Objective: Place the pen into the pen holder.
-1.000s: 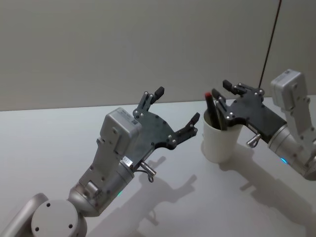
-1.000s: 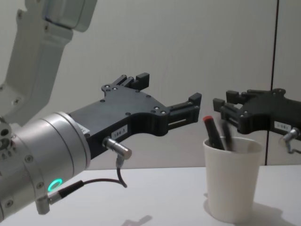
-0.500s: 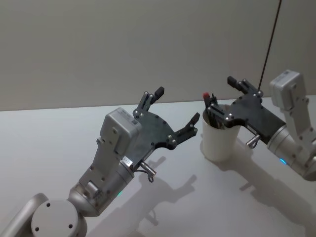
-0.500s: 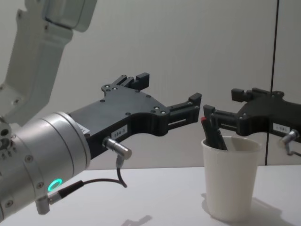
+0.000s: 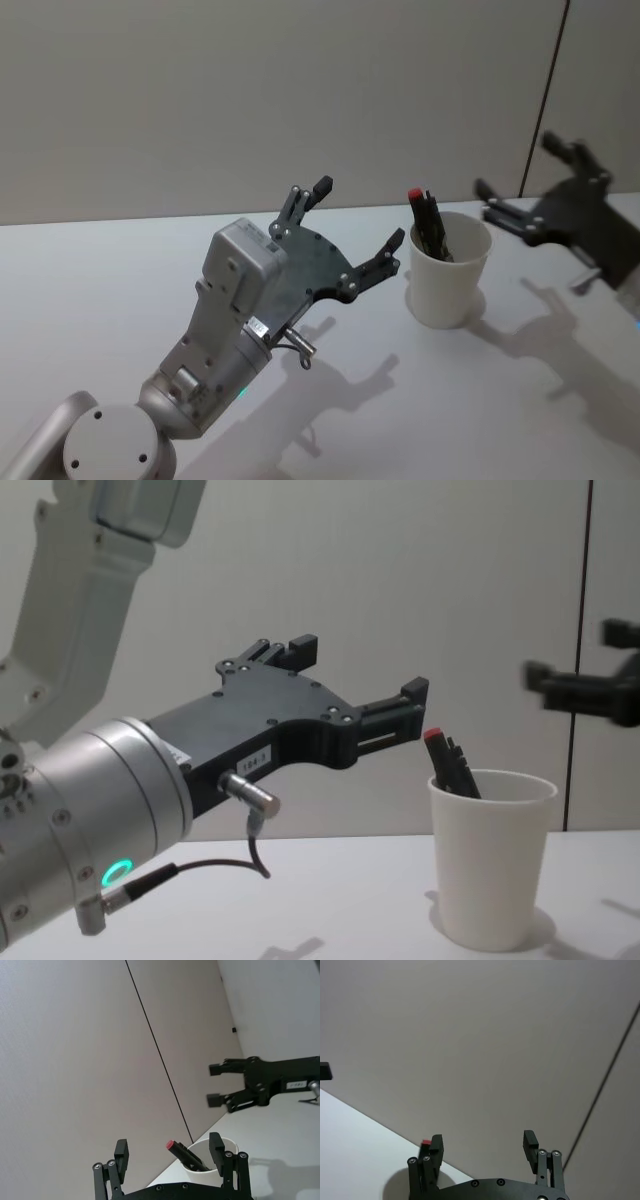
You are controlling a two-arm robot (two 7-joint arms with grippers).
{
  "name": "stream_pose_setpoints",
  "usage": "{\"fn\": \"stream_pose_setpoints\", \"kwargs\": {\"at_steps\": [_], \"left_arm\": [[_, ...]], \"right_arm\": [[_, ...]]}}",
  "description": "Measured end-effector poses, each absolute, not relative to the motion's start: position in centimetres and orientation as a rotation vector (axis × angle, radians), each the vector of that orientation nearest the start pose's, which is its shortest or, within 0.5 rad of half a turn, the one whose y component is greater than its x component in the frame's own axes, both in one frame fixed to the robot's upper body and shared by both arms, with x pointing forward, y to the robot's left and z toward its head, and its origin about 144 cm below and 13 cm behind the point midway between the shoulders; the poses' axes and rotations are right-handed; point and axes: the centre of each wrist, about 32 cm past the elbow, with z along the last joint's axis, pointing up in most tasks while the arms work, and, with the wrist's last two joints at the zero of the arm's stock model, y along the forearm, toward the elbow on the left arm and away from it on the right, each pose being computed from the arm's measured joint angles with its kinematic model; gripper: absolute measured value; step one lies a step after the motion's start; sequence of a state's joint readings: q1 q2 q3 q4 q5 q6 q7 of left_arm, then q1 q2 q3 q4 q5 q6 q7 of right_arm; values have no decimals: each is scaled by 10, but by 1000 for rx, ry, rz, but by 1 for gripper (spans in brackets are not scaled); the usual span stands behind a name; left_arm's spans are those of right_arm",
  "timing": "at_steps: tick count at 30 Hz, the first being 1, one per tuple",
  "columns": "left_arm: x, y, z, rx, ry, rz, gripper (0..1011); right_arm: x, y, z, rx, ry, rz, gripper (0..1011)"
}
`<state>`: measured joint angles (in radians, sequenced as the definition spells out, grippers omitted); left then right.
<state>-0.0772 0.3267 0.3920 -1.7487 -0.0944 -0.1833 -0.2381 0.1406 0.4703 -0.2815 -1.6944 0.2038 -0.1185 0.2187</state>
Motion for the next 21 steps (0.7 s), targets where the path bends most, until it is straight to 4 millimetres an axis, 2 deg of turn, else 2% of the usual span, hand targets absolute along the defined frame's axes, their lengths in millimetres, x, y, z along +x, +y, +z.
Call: {"fn": "stream_pose_setpoints", "kwargs": {"at_steps": [6,13,21], "left_arm": [[451,187,1197,-80,-388,885,1001],[455,188,1198,-68,-377,905,1001],[469,191,1200,-24,-332,985,1001]], "right_arm": [[464,-290,1218,-20,-384,-1091,1002],[463,-285,1216,-14,-365,-1100,1001],[456,-267,1204,5,-259,-1152,1001]]}}
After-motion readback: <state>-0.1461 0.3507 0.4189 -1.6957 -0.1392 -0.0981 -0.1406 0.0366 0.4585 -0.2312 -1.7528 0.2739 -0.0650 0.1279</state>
